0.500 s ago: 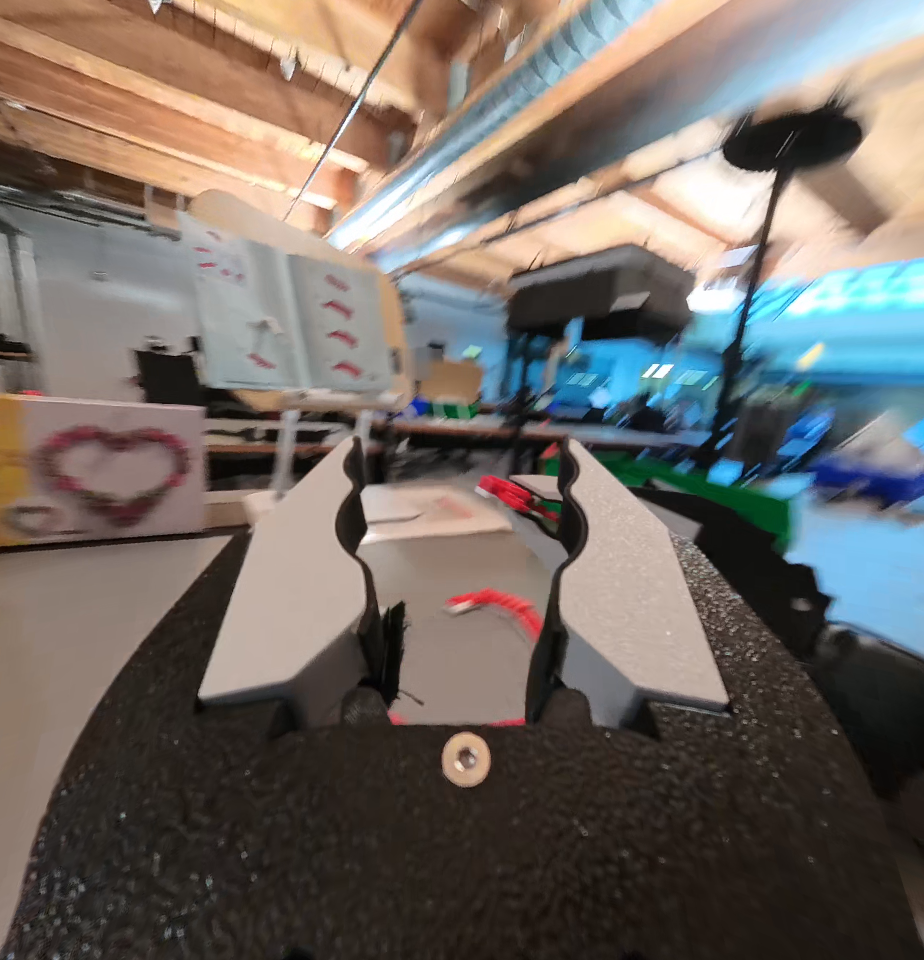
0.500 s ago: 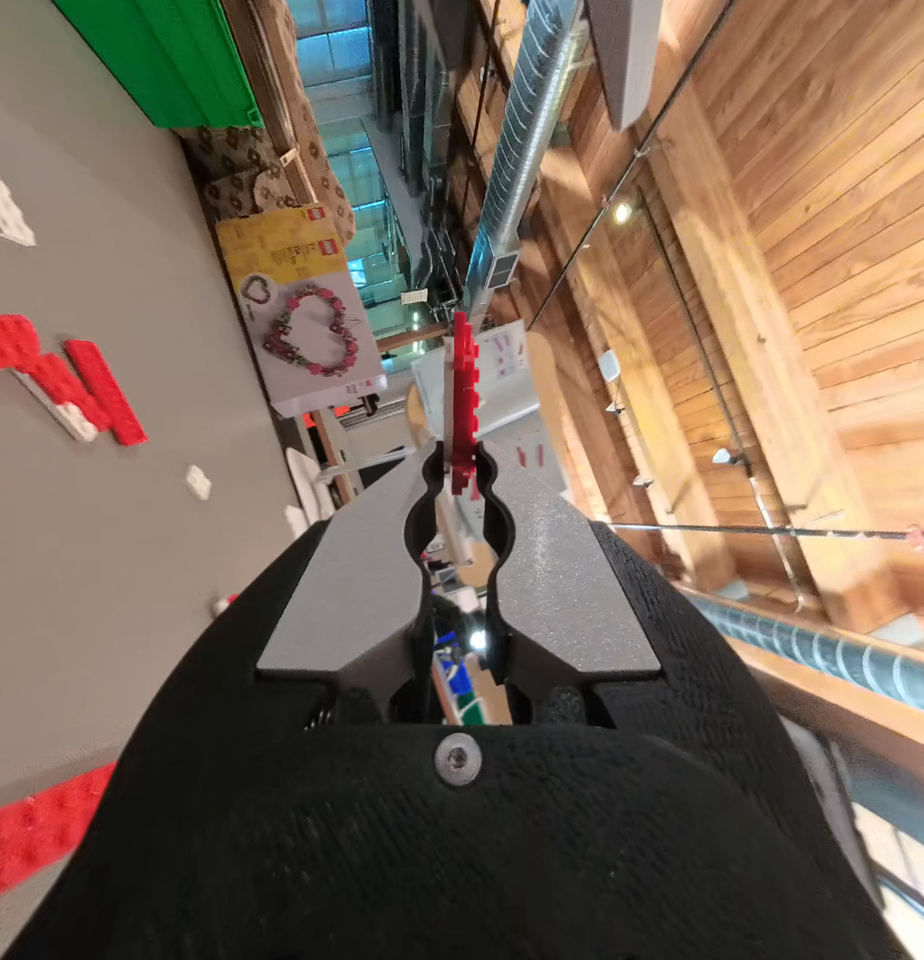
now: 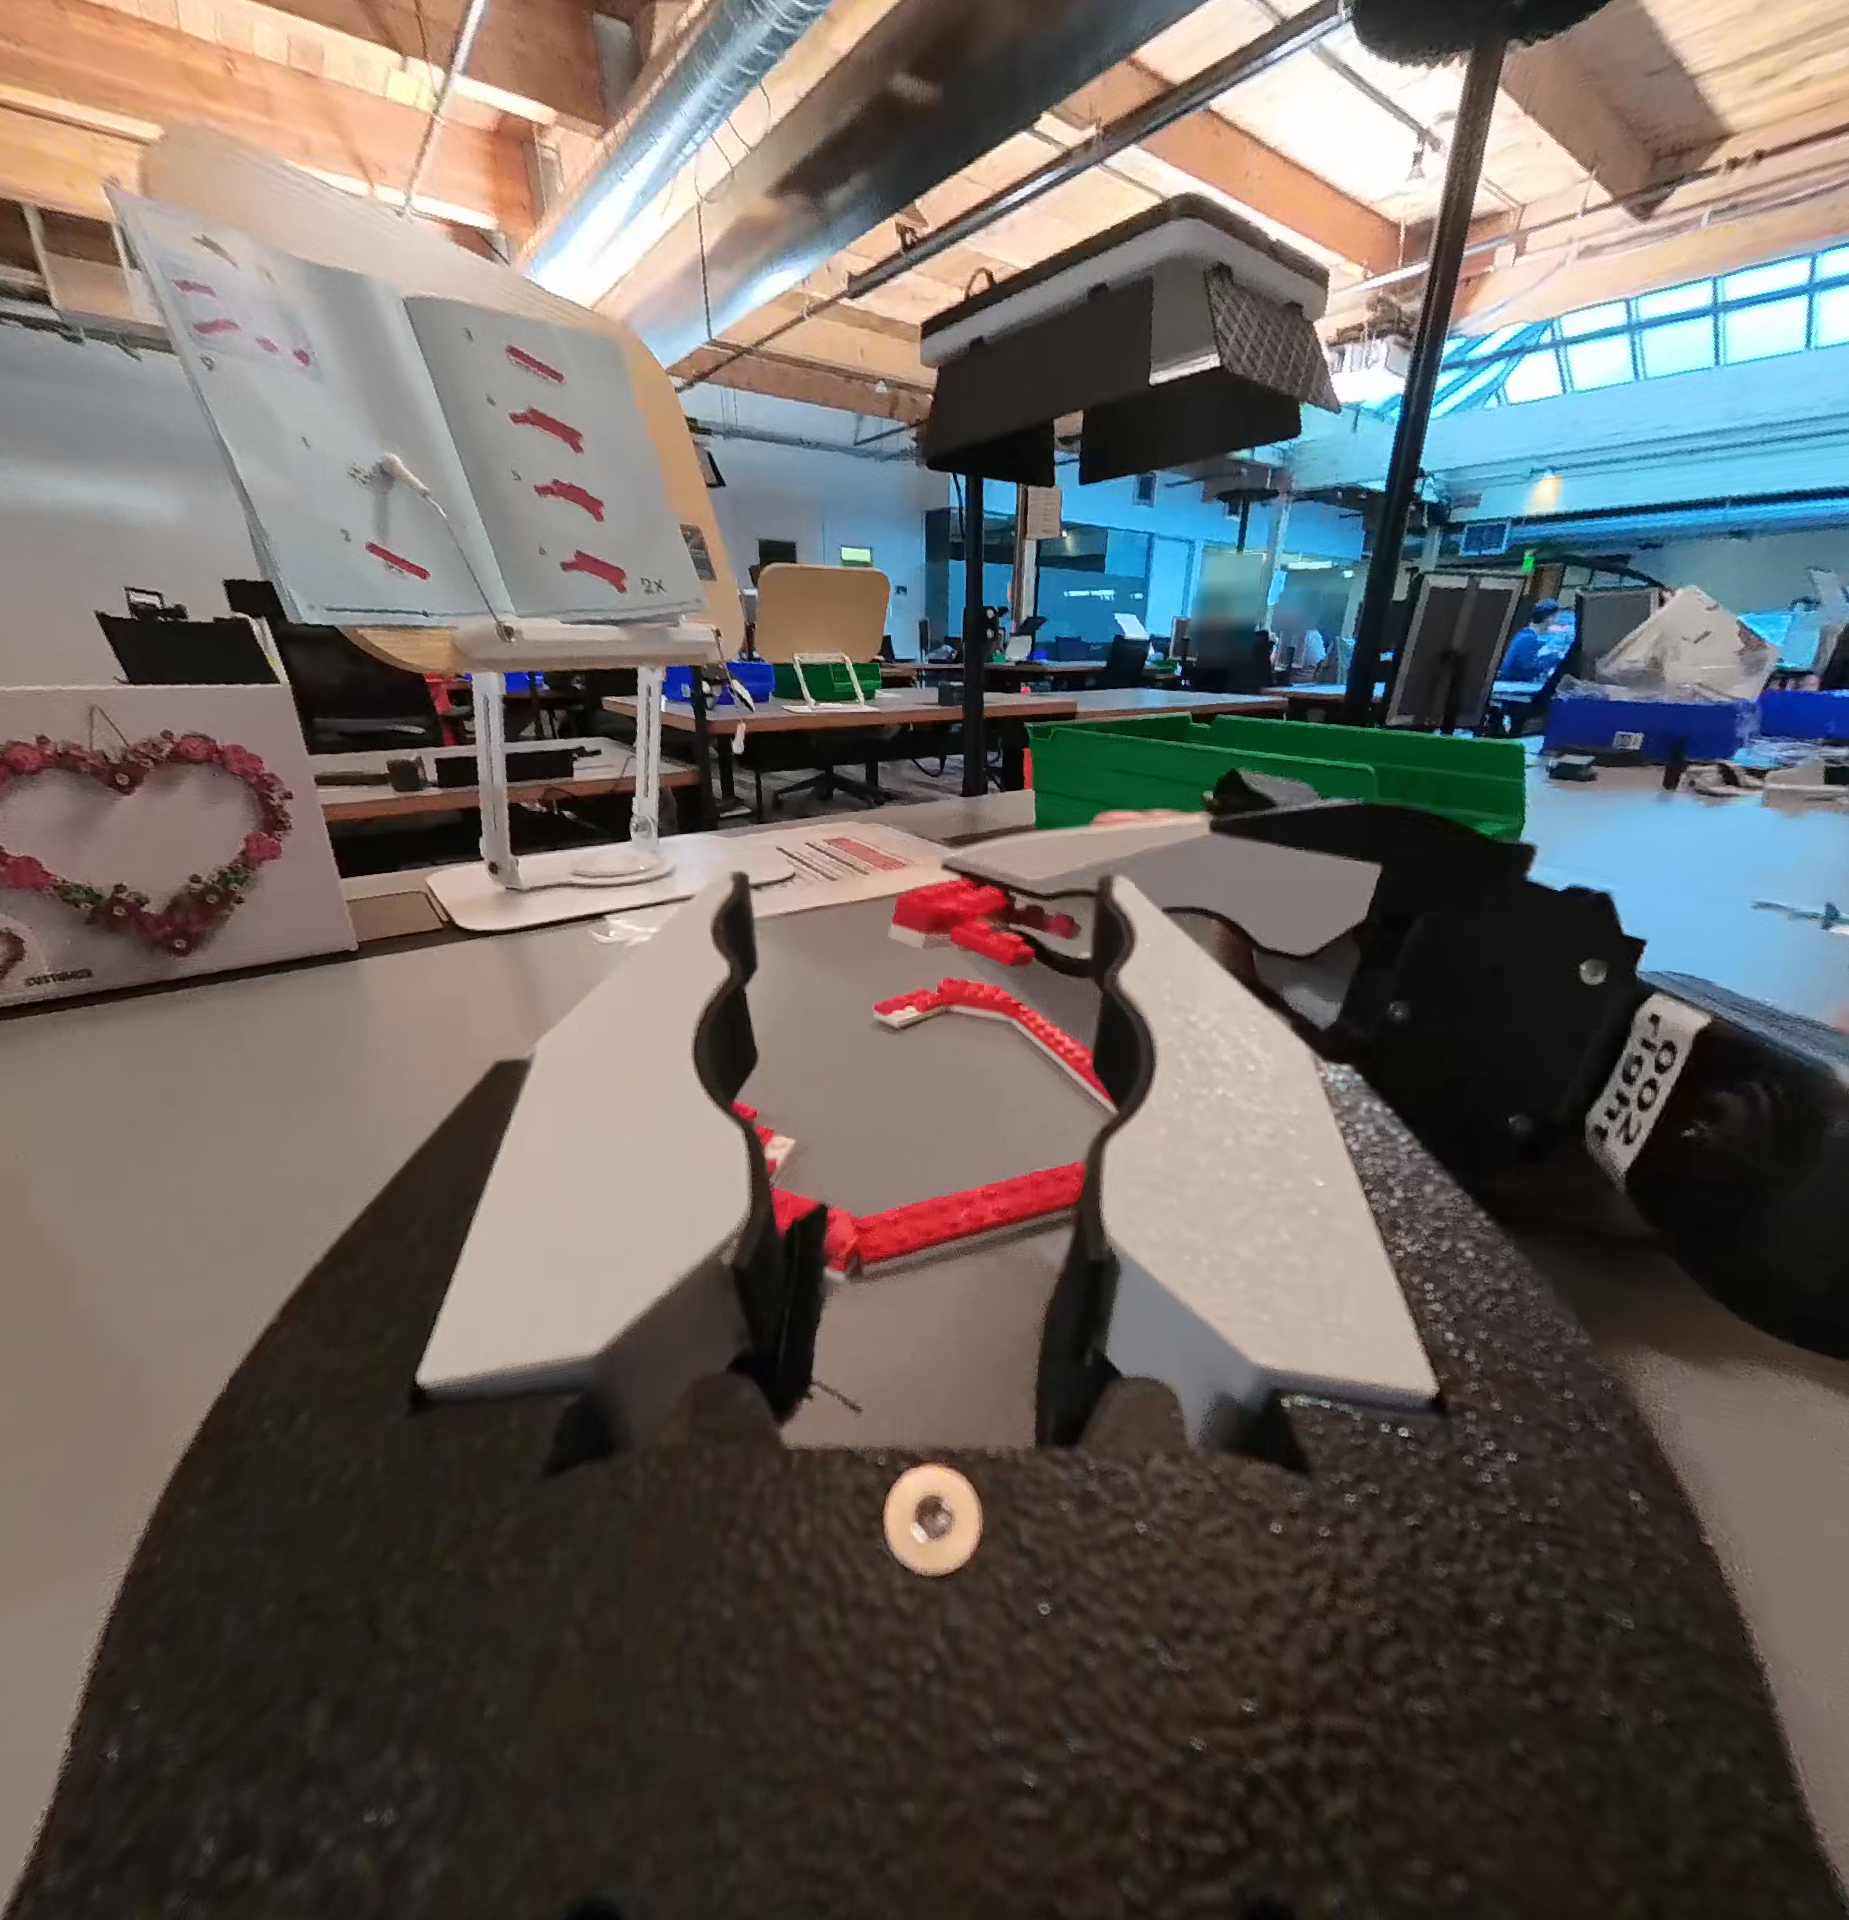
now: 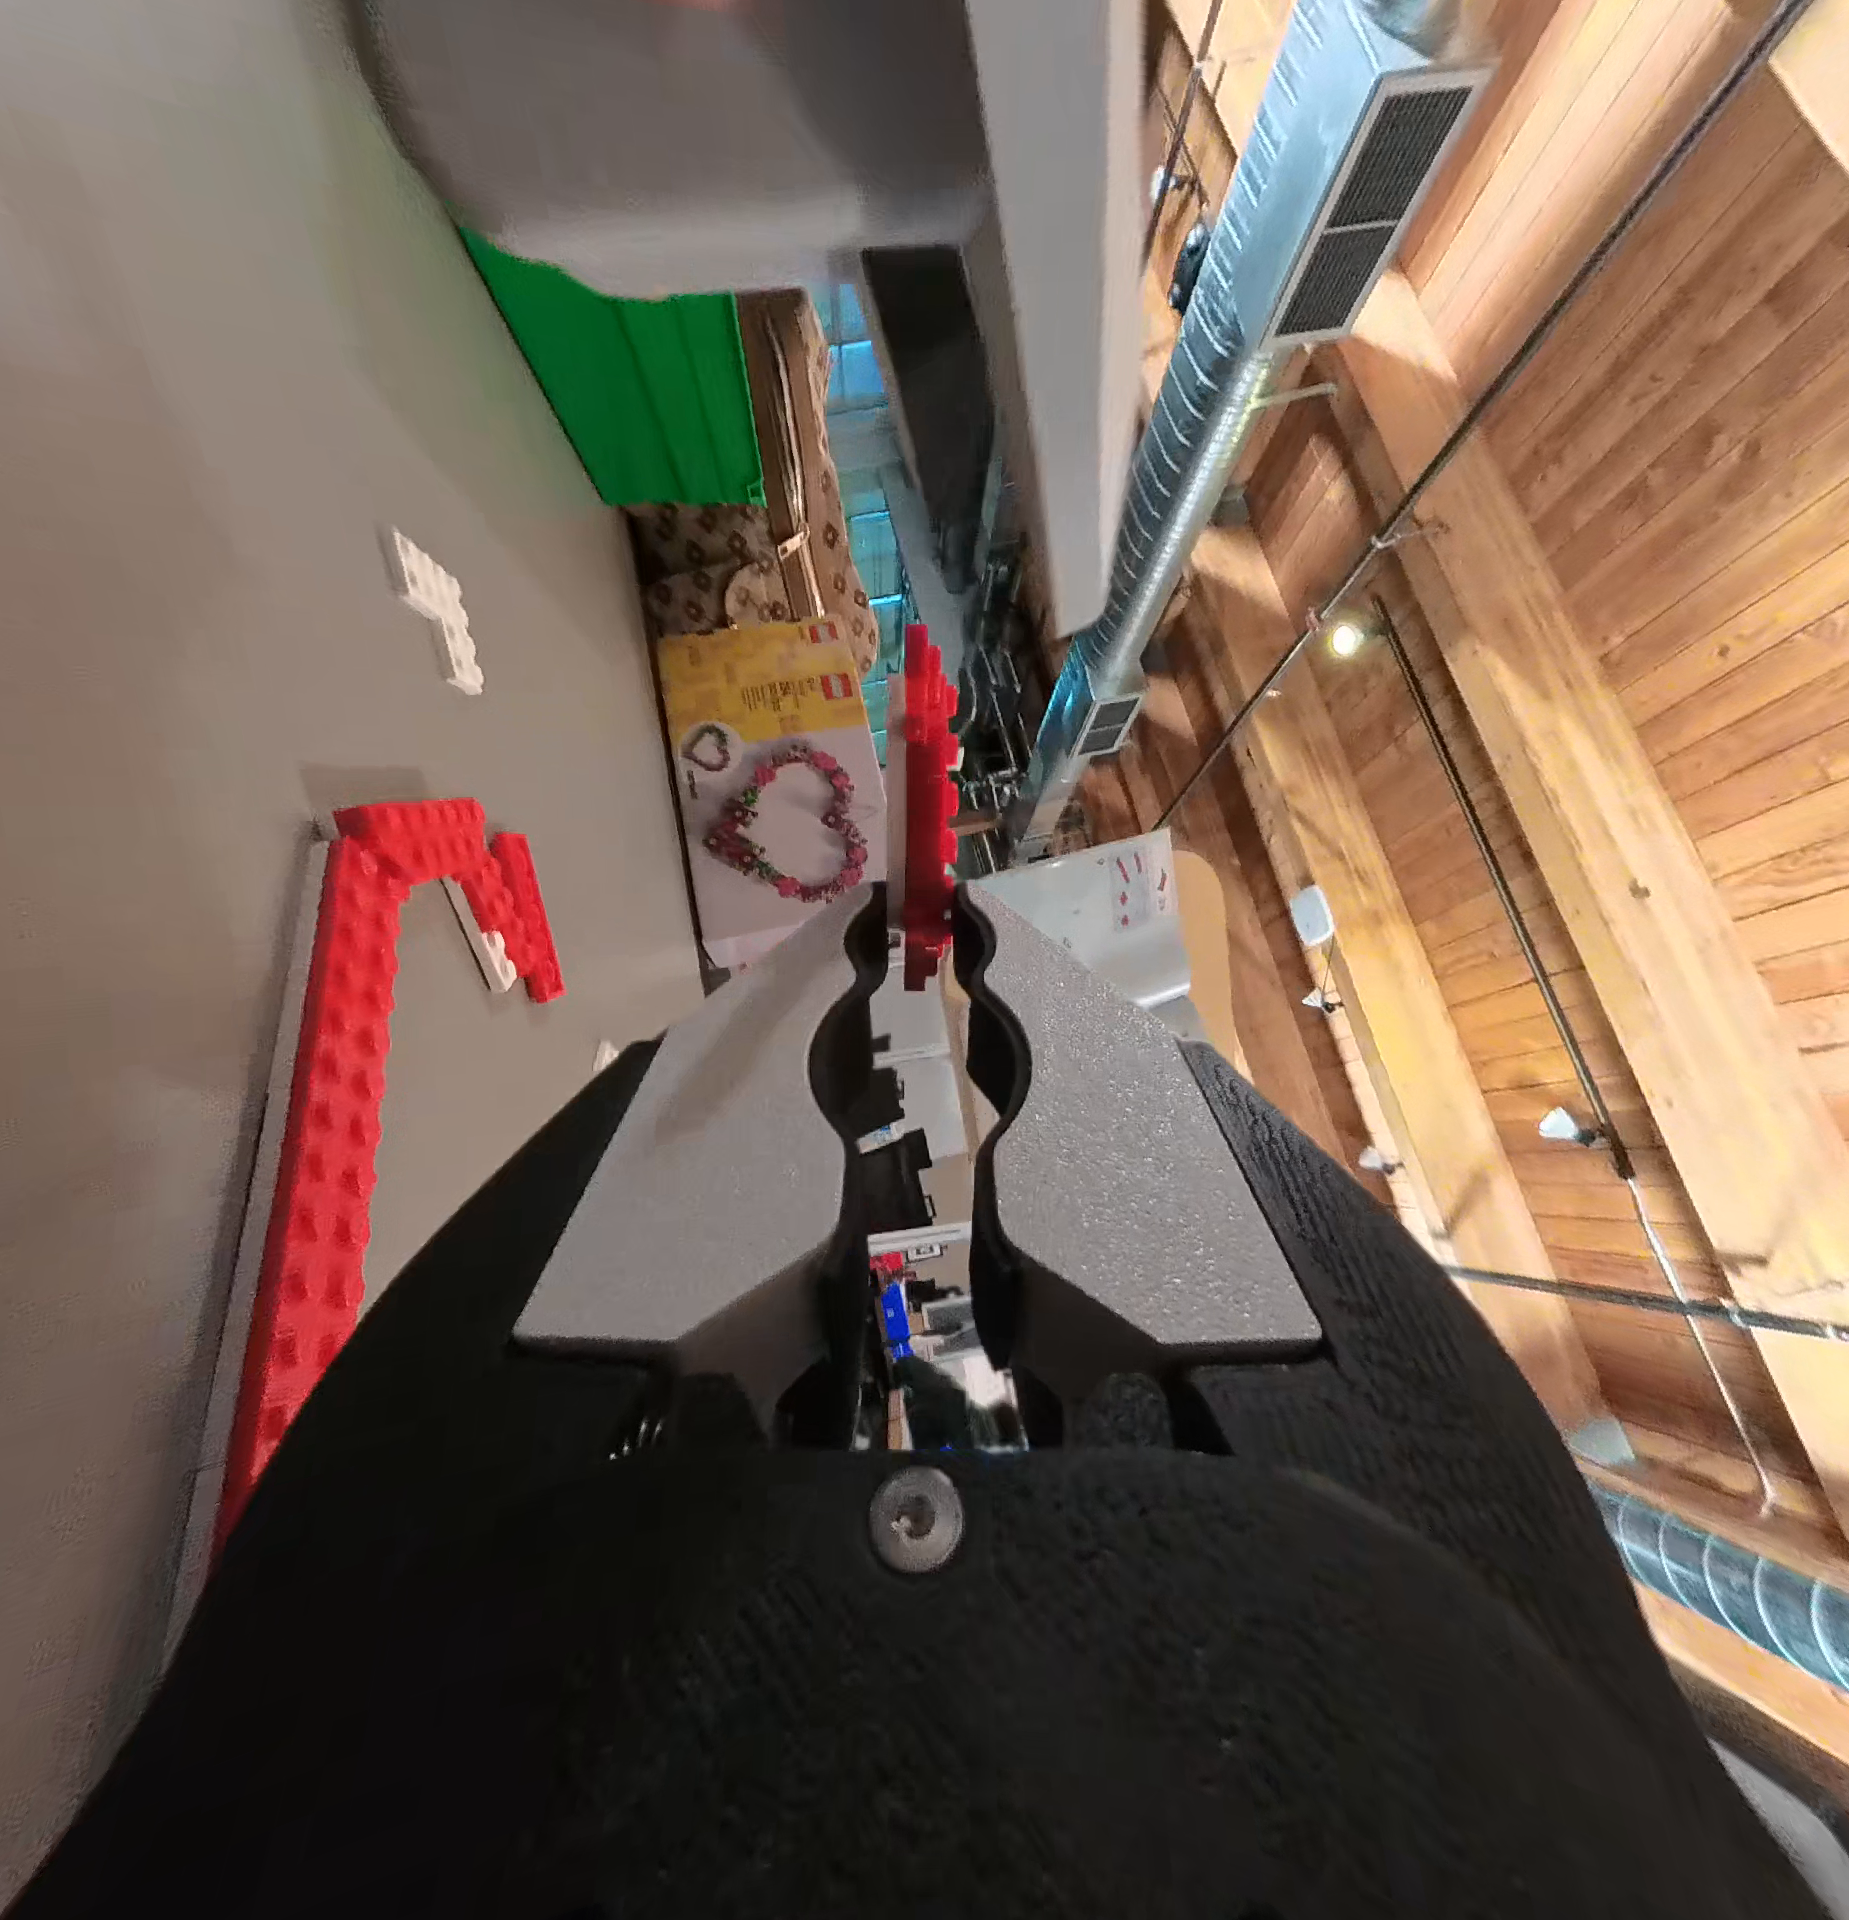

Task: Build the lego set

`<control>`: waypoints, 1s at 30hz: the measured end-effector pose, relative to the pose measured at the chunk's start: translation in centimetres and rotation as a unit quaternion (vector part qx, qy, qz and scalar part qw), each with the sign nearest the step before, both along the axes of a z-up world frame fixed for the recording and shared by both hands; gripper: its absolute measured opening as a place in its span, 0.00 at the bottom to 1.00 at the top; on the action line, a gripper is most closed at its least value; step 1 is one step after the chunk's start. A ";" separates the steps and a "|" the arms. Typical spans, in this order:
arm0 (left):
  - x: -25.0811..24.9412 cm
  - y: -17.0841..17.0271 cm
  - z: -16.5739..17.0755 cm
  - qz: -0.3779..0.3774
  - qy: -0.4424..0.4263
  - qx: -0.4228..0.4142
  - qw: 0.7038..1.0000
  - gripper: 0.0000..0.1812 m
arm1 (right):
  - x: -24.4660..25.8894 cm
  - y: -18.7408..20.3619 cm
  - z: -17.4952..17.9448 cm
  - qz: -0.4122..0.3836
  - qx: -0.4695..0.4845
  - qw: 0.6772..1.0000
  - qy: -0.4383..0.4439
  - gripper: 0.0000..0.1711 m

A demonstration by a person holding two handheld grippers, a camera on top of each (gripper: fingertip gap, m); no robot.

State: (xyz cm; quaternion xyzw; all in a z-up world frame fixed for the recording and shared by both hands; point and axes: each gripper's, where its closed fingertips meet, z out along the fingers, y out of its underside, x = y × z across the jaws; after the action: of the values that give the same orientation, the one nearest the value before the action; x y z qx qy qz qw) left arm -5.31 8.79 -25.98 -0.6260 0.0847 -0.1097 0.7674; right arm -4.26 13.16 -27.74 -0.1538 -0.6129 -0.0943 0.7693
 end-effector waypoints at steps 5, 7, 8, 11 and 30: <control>0.1 -0.5 -0.7 0.015 0.041 -0.019 0.999 0.33 | 0.0 -1.0 0.4 0.020 0.010 1.000 0.006 0.06; 0.3 -0.5 -0.7 0.010 0.033 -0.022 0.999 0.32 | -0.1 -1.5 0.4 0.026 0.023 0.999 0.002 0.06; 0.3 -0.5 -0.8 0.010 0.032 -0.027 0.999 0.32 | -0.2 -1.6 0.3 0.027 0.028 0.999 0.000 0.06; 0.6 -0.2 -1.5 0.000 0.042 -0.048 0.998 0.32 | -0.3 -2.0 0.3 0.033 0.035 0.999 -0.002 0.06; 0.1 0.3 -4.5 0.022 0.204 -0.117 0.972 0.10 | -0.6 -3.1 -1.5 0.086 -0.006 0.995 -0.059 0.18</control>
State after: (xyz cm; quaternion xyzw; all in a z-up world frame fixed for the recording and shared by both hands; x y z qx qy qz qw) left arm -5.25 9.13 -30.47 -0.7222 0.2128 0.0281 0.6575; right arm -4.84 10.03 -29.20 -0.0997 -0.6684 -0.0332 0.7363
